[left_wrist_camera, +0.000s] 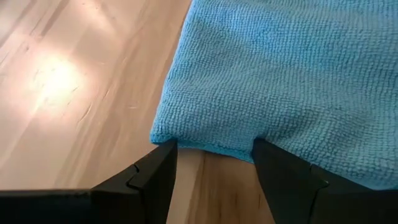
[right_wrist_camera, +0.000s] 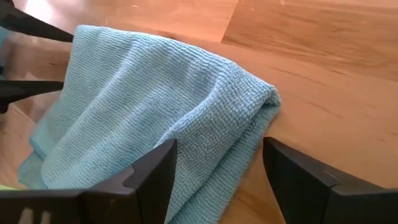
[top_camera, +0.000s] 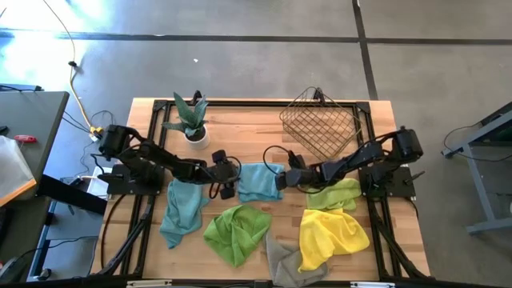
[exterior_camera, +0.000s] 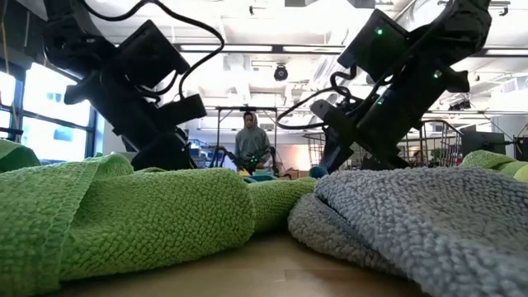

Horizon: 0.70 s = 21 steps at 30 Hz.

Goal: Fold microfiber towels
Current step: Fold the top blue towel

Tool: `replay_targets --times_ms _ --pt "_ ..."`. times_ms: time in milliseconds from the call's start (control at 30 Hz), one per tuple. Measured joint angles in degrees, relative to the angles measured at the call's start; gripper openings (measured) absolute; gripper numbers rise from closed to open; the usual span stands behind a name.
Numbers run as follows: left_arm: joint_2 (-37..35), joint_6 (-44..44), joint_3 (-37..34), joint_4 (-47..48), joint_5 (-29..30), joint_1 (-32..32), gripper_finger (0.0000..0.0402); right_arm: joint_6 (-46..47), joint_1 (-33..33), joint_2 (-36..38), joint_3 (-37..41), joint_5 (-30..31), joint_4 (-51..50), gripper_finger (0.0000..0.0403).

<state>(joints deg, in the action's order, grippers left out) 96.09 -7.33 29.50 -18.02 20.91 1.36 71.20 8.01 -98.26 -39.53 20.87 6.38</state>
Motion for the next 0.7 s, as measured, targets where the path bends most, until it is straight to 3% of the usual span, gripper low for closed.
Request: replay_targets --times_ms 233,433,700 --pt "-4.26 0.98 -0.33 1.81 -1.17 -1.13 0.0202 -1.78 0.9 0.92 -0.07 -2.09 -2.49 0.0232" --pt "-10.84 2.58 -0.21 0.9 -1.29 -1.69 0.0202 -6.72 0.48 5.47 0.2 -8.92 -6.48 0.0232" --pt "-11.83 2.12 -0.2 0.43 -1.23 -2.18 0.0202 -14.11 3.25 6.8 0.07 -6.02 7.25 0.0232"
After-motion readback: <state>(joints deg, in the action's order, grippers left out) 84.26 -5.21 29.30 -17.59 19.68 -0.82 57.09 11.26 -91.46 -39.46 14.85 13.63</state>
